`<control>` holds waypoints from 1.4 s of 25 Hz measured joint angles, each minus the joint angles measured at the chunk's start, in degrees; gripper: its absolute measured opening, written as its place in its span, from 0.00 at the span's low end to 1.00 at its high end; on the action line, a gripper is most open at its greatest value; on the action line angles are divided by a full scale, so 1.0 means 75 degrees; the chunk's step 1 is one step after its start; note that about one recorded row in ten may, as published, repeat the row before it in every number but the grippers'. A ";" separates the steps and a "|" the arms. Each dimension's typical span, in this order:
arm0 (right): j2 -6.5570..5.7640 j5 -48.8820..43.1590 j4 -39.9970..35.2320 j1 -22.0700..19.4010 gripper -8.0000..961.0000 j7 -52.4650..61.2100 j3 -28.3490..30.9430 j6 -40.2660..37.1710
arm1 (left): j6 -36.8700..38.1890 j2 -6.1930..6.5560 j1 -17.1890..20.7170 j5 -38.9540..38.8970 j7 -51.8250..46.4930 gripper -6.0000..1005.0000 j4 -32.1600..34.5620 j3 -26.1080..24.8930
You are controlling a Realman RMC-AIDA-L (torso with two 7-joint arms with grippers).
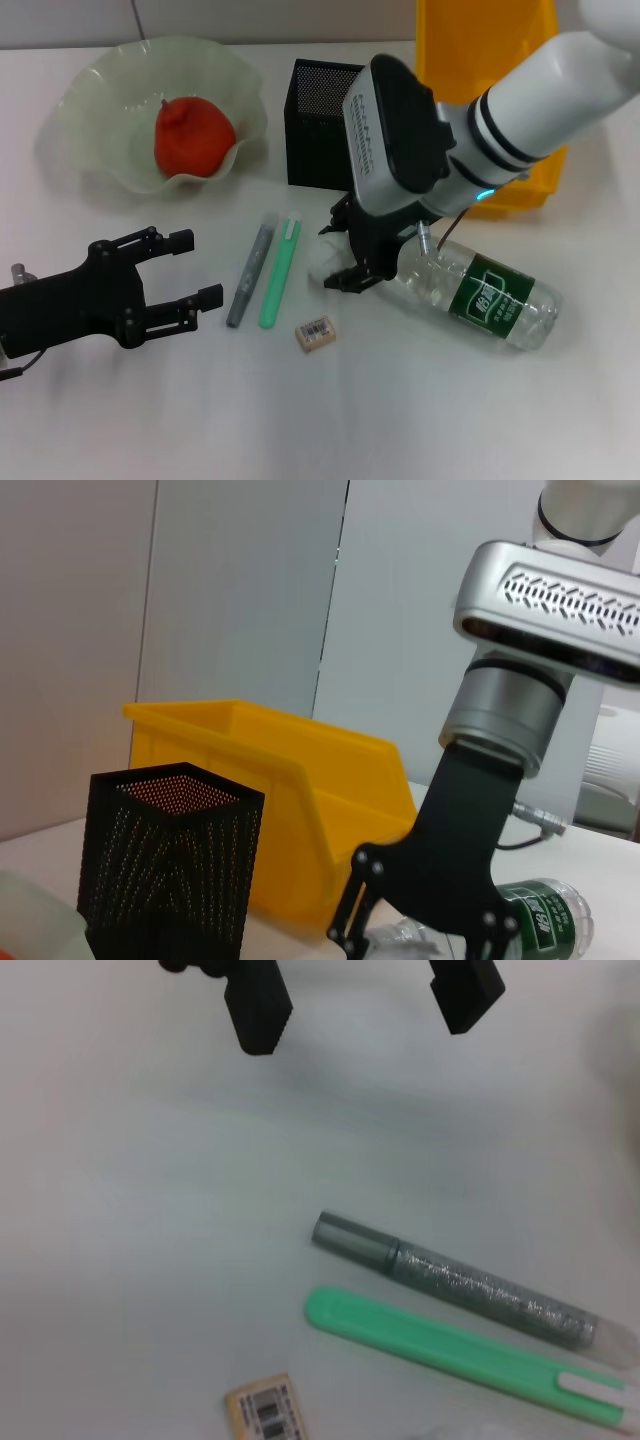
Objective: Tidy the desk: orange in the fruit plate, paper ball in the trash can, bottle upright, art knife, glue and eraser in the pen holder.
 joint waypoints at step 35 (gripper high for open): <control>-0.0164 0.4308 0.0621 -0.3429 0.66 -0.3402 0.6869 -0.2907 | 0.0484 -0.0237 -0.0077 -0.0065 -0.0245 0.80 -0.0012 -0.0688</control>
